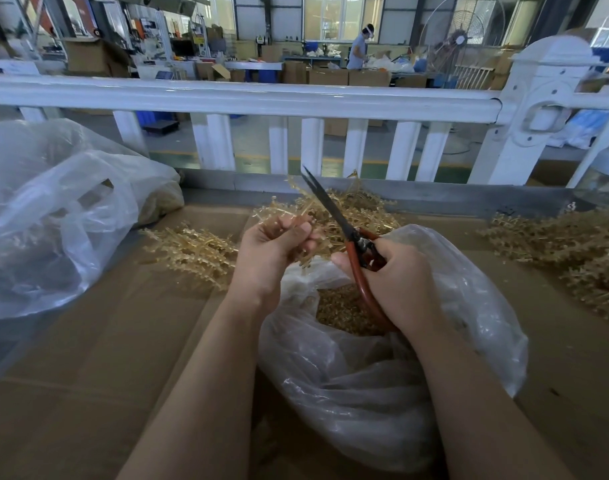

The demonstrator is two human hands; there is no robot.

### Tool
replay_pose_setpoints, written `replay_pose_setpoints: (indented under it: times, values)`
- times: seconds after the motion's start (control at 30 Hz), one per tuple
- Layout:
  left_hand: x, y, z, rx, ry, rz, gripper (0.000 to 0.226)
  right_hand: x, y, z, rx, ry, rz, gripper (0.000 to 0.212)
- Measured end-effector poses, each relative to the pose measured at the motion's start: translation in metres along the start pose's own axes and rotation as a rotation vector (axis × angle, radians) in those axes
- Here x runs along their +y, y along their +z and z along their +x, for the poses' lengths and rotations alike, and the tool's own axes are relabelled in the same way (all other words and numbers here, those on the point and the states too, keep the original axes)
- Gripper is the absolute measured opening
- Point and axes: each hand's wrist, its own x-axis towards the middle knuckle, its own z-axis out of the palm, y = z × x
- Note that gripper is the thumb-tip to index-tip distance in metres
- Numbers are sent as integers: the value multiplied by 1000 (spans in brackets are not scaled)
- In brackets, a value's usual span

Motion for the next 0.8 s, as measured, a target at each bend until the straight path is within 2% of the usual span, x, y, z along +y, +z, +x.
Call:
replay_pose_setpoints:
  times: [0.13,0.2,0.33,0.57,0.7,0.8]
  values:
    - [-2,3,0,15,-47,-8,21,-1,2,2,-50,30,111,35]
    - [-4,4,-1,-4,-59,46,11,-1,2,3,-57,22,171,27]
    - [-4,5,-1,-66,-75,122,24,-1,1,3,-47,15,284,15]
    - [-6,7,-2,-101,-50,132,25,1,2,5,-74,14,263,10]
    - [-6,4,0,-56,-55,65,6,0,2,5,-71,16,256,14]
    - [-8,3,1,-39,-33,57,9,-2,2,4,-78,22,224,15]
